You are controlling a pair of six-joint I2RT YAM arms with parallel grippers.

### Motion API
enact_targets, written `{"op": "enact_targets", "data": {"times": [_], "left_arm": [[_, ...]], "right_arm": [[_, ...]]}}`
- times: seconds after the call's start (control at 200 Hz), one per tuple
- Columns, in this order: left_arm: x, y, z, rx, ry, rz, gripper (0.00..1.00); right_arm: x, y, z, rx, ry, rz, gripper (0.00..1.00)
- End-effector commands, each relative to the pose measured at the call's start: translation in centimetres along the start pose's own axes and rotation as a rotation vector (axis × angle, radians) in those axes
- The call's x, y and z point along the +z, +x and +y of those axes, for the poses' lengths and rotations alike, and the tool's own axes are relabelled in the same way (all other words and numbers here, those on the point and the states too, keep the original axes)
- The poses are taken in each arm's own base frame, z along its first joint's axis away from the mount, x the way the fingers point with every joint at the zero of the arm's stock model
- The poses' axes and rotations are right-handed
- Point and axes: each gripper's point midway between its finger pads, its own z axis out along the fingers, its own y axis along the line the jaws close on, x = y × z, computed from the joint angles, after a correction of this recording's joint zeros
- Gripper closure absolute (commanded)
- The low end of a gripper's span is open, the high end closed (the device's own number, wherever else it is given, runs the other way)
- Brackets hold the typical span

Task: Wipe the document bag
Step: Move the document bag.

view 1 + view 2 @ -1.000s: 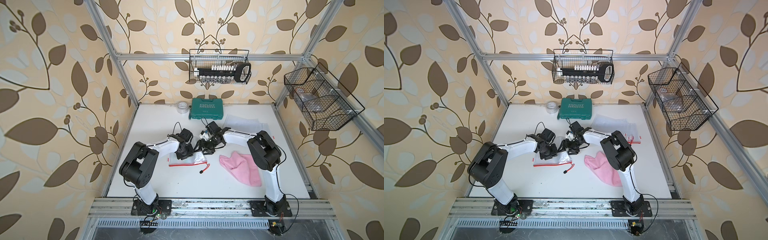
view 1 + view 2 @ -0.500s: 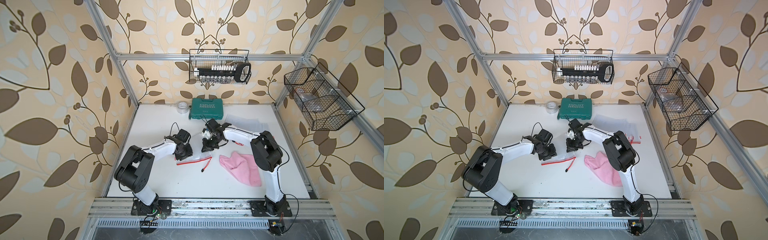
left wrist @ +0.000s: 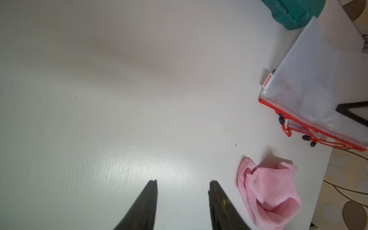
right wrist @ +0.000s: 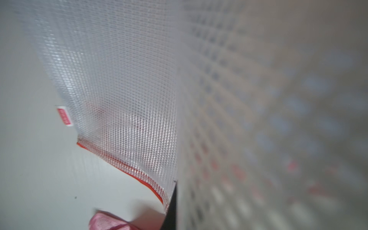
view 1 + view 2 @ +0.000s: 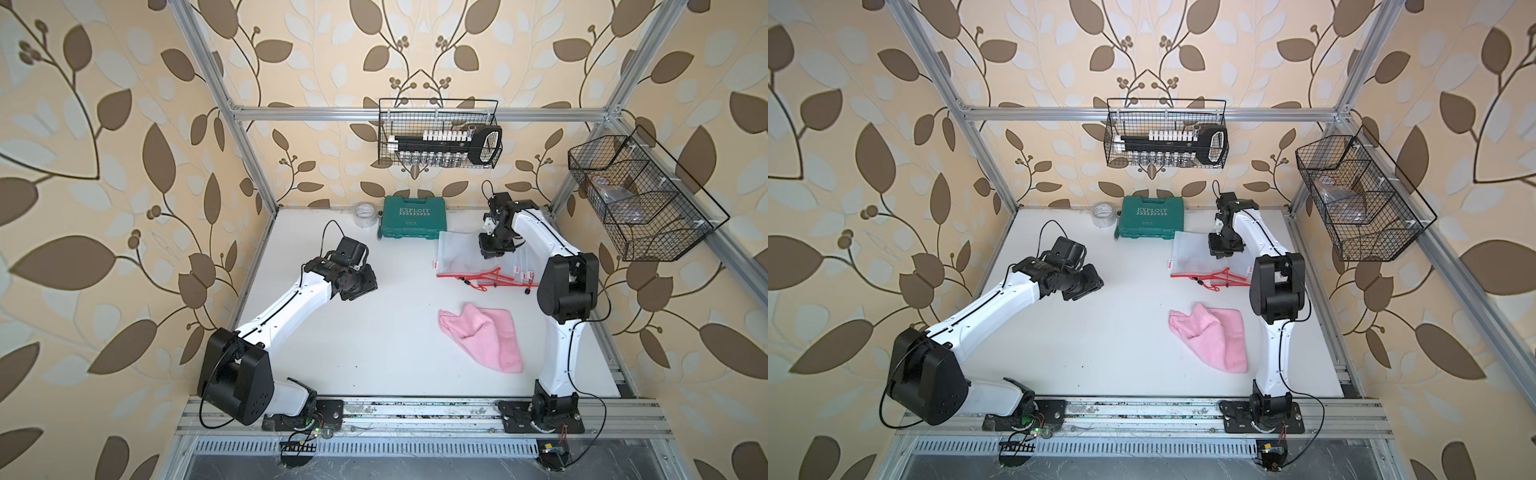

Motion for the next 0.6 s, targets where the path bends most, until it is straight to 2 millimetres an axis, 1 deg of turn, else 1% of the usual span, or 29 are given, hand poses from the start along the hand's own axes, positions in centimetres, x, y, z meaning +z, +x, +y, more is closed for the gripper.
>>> {"op": "enact_targets", "data": {"times": [0.0,0.055,0.135,0.23,0.335,0.595], "left_arm": [[-0.3,-0.3,1.1,0.015,-0.047,-0.015,0.55],[-0.4,-0.6,1.1,0.014,-0.049,-0.02,0.55],[-0.5,-0.8,1.2,0.018,-0.056,-0.027,0.54],[-0.5,-1.0,1.5,0.015,-0.06,-0.025,0.54],[-0.3,-1.1,1.8,0.006,-0.064,-0.025,0.54],[0.3,-1.4,1.9,-0.001,-0.067,-0.012,0.54]], "right_arm": [[-0.2,-0.7,-3.2,-0.038,0.097,0.004,1.0],[0.1,-1.3,-4.5,-0.03,0.125,-0.008,1.0],[0.5,-1.6,-5.6,-0.027,0.155,-0.002,1.0],[1.5,-1.9,-6.2,-0.039,0.165,0.004,1.0],[2.3,-1.9,-6.1,-0.063,0.155,0.021,1.0],[3.6,-1.0,-4.7,-0.13,0.072,0.048,1.0]]}}
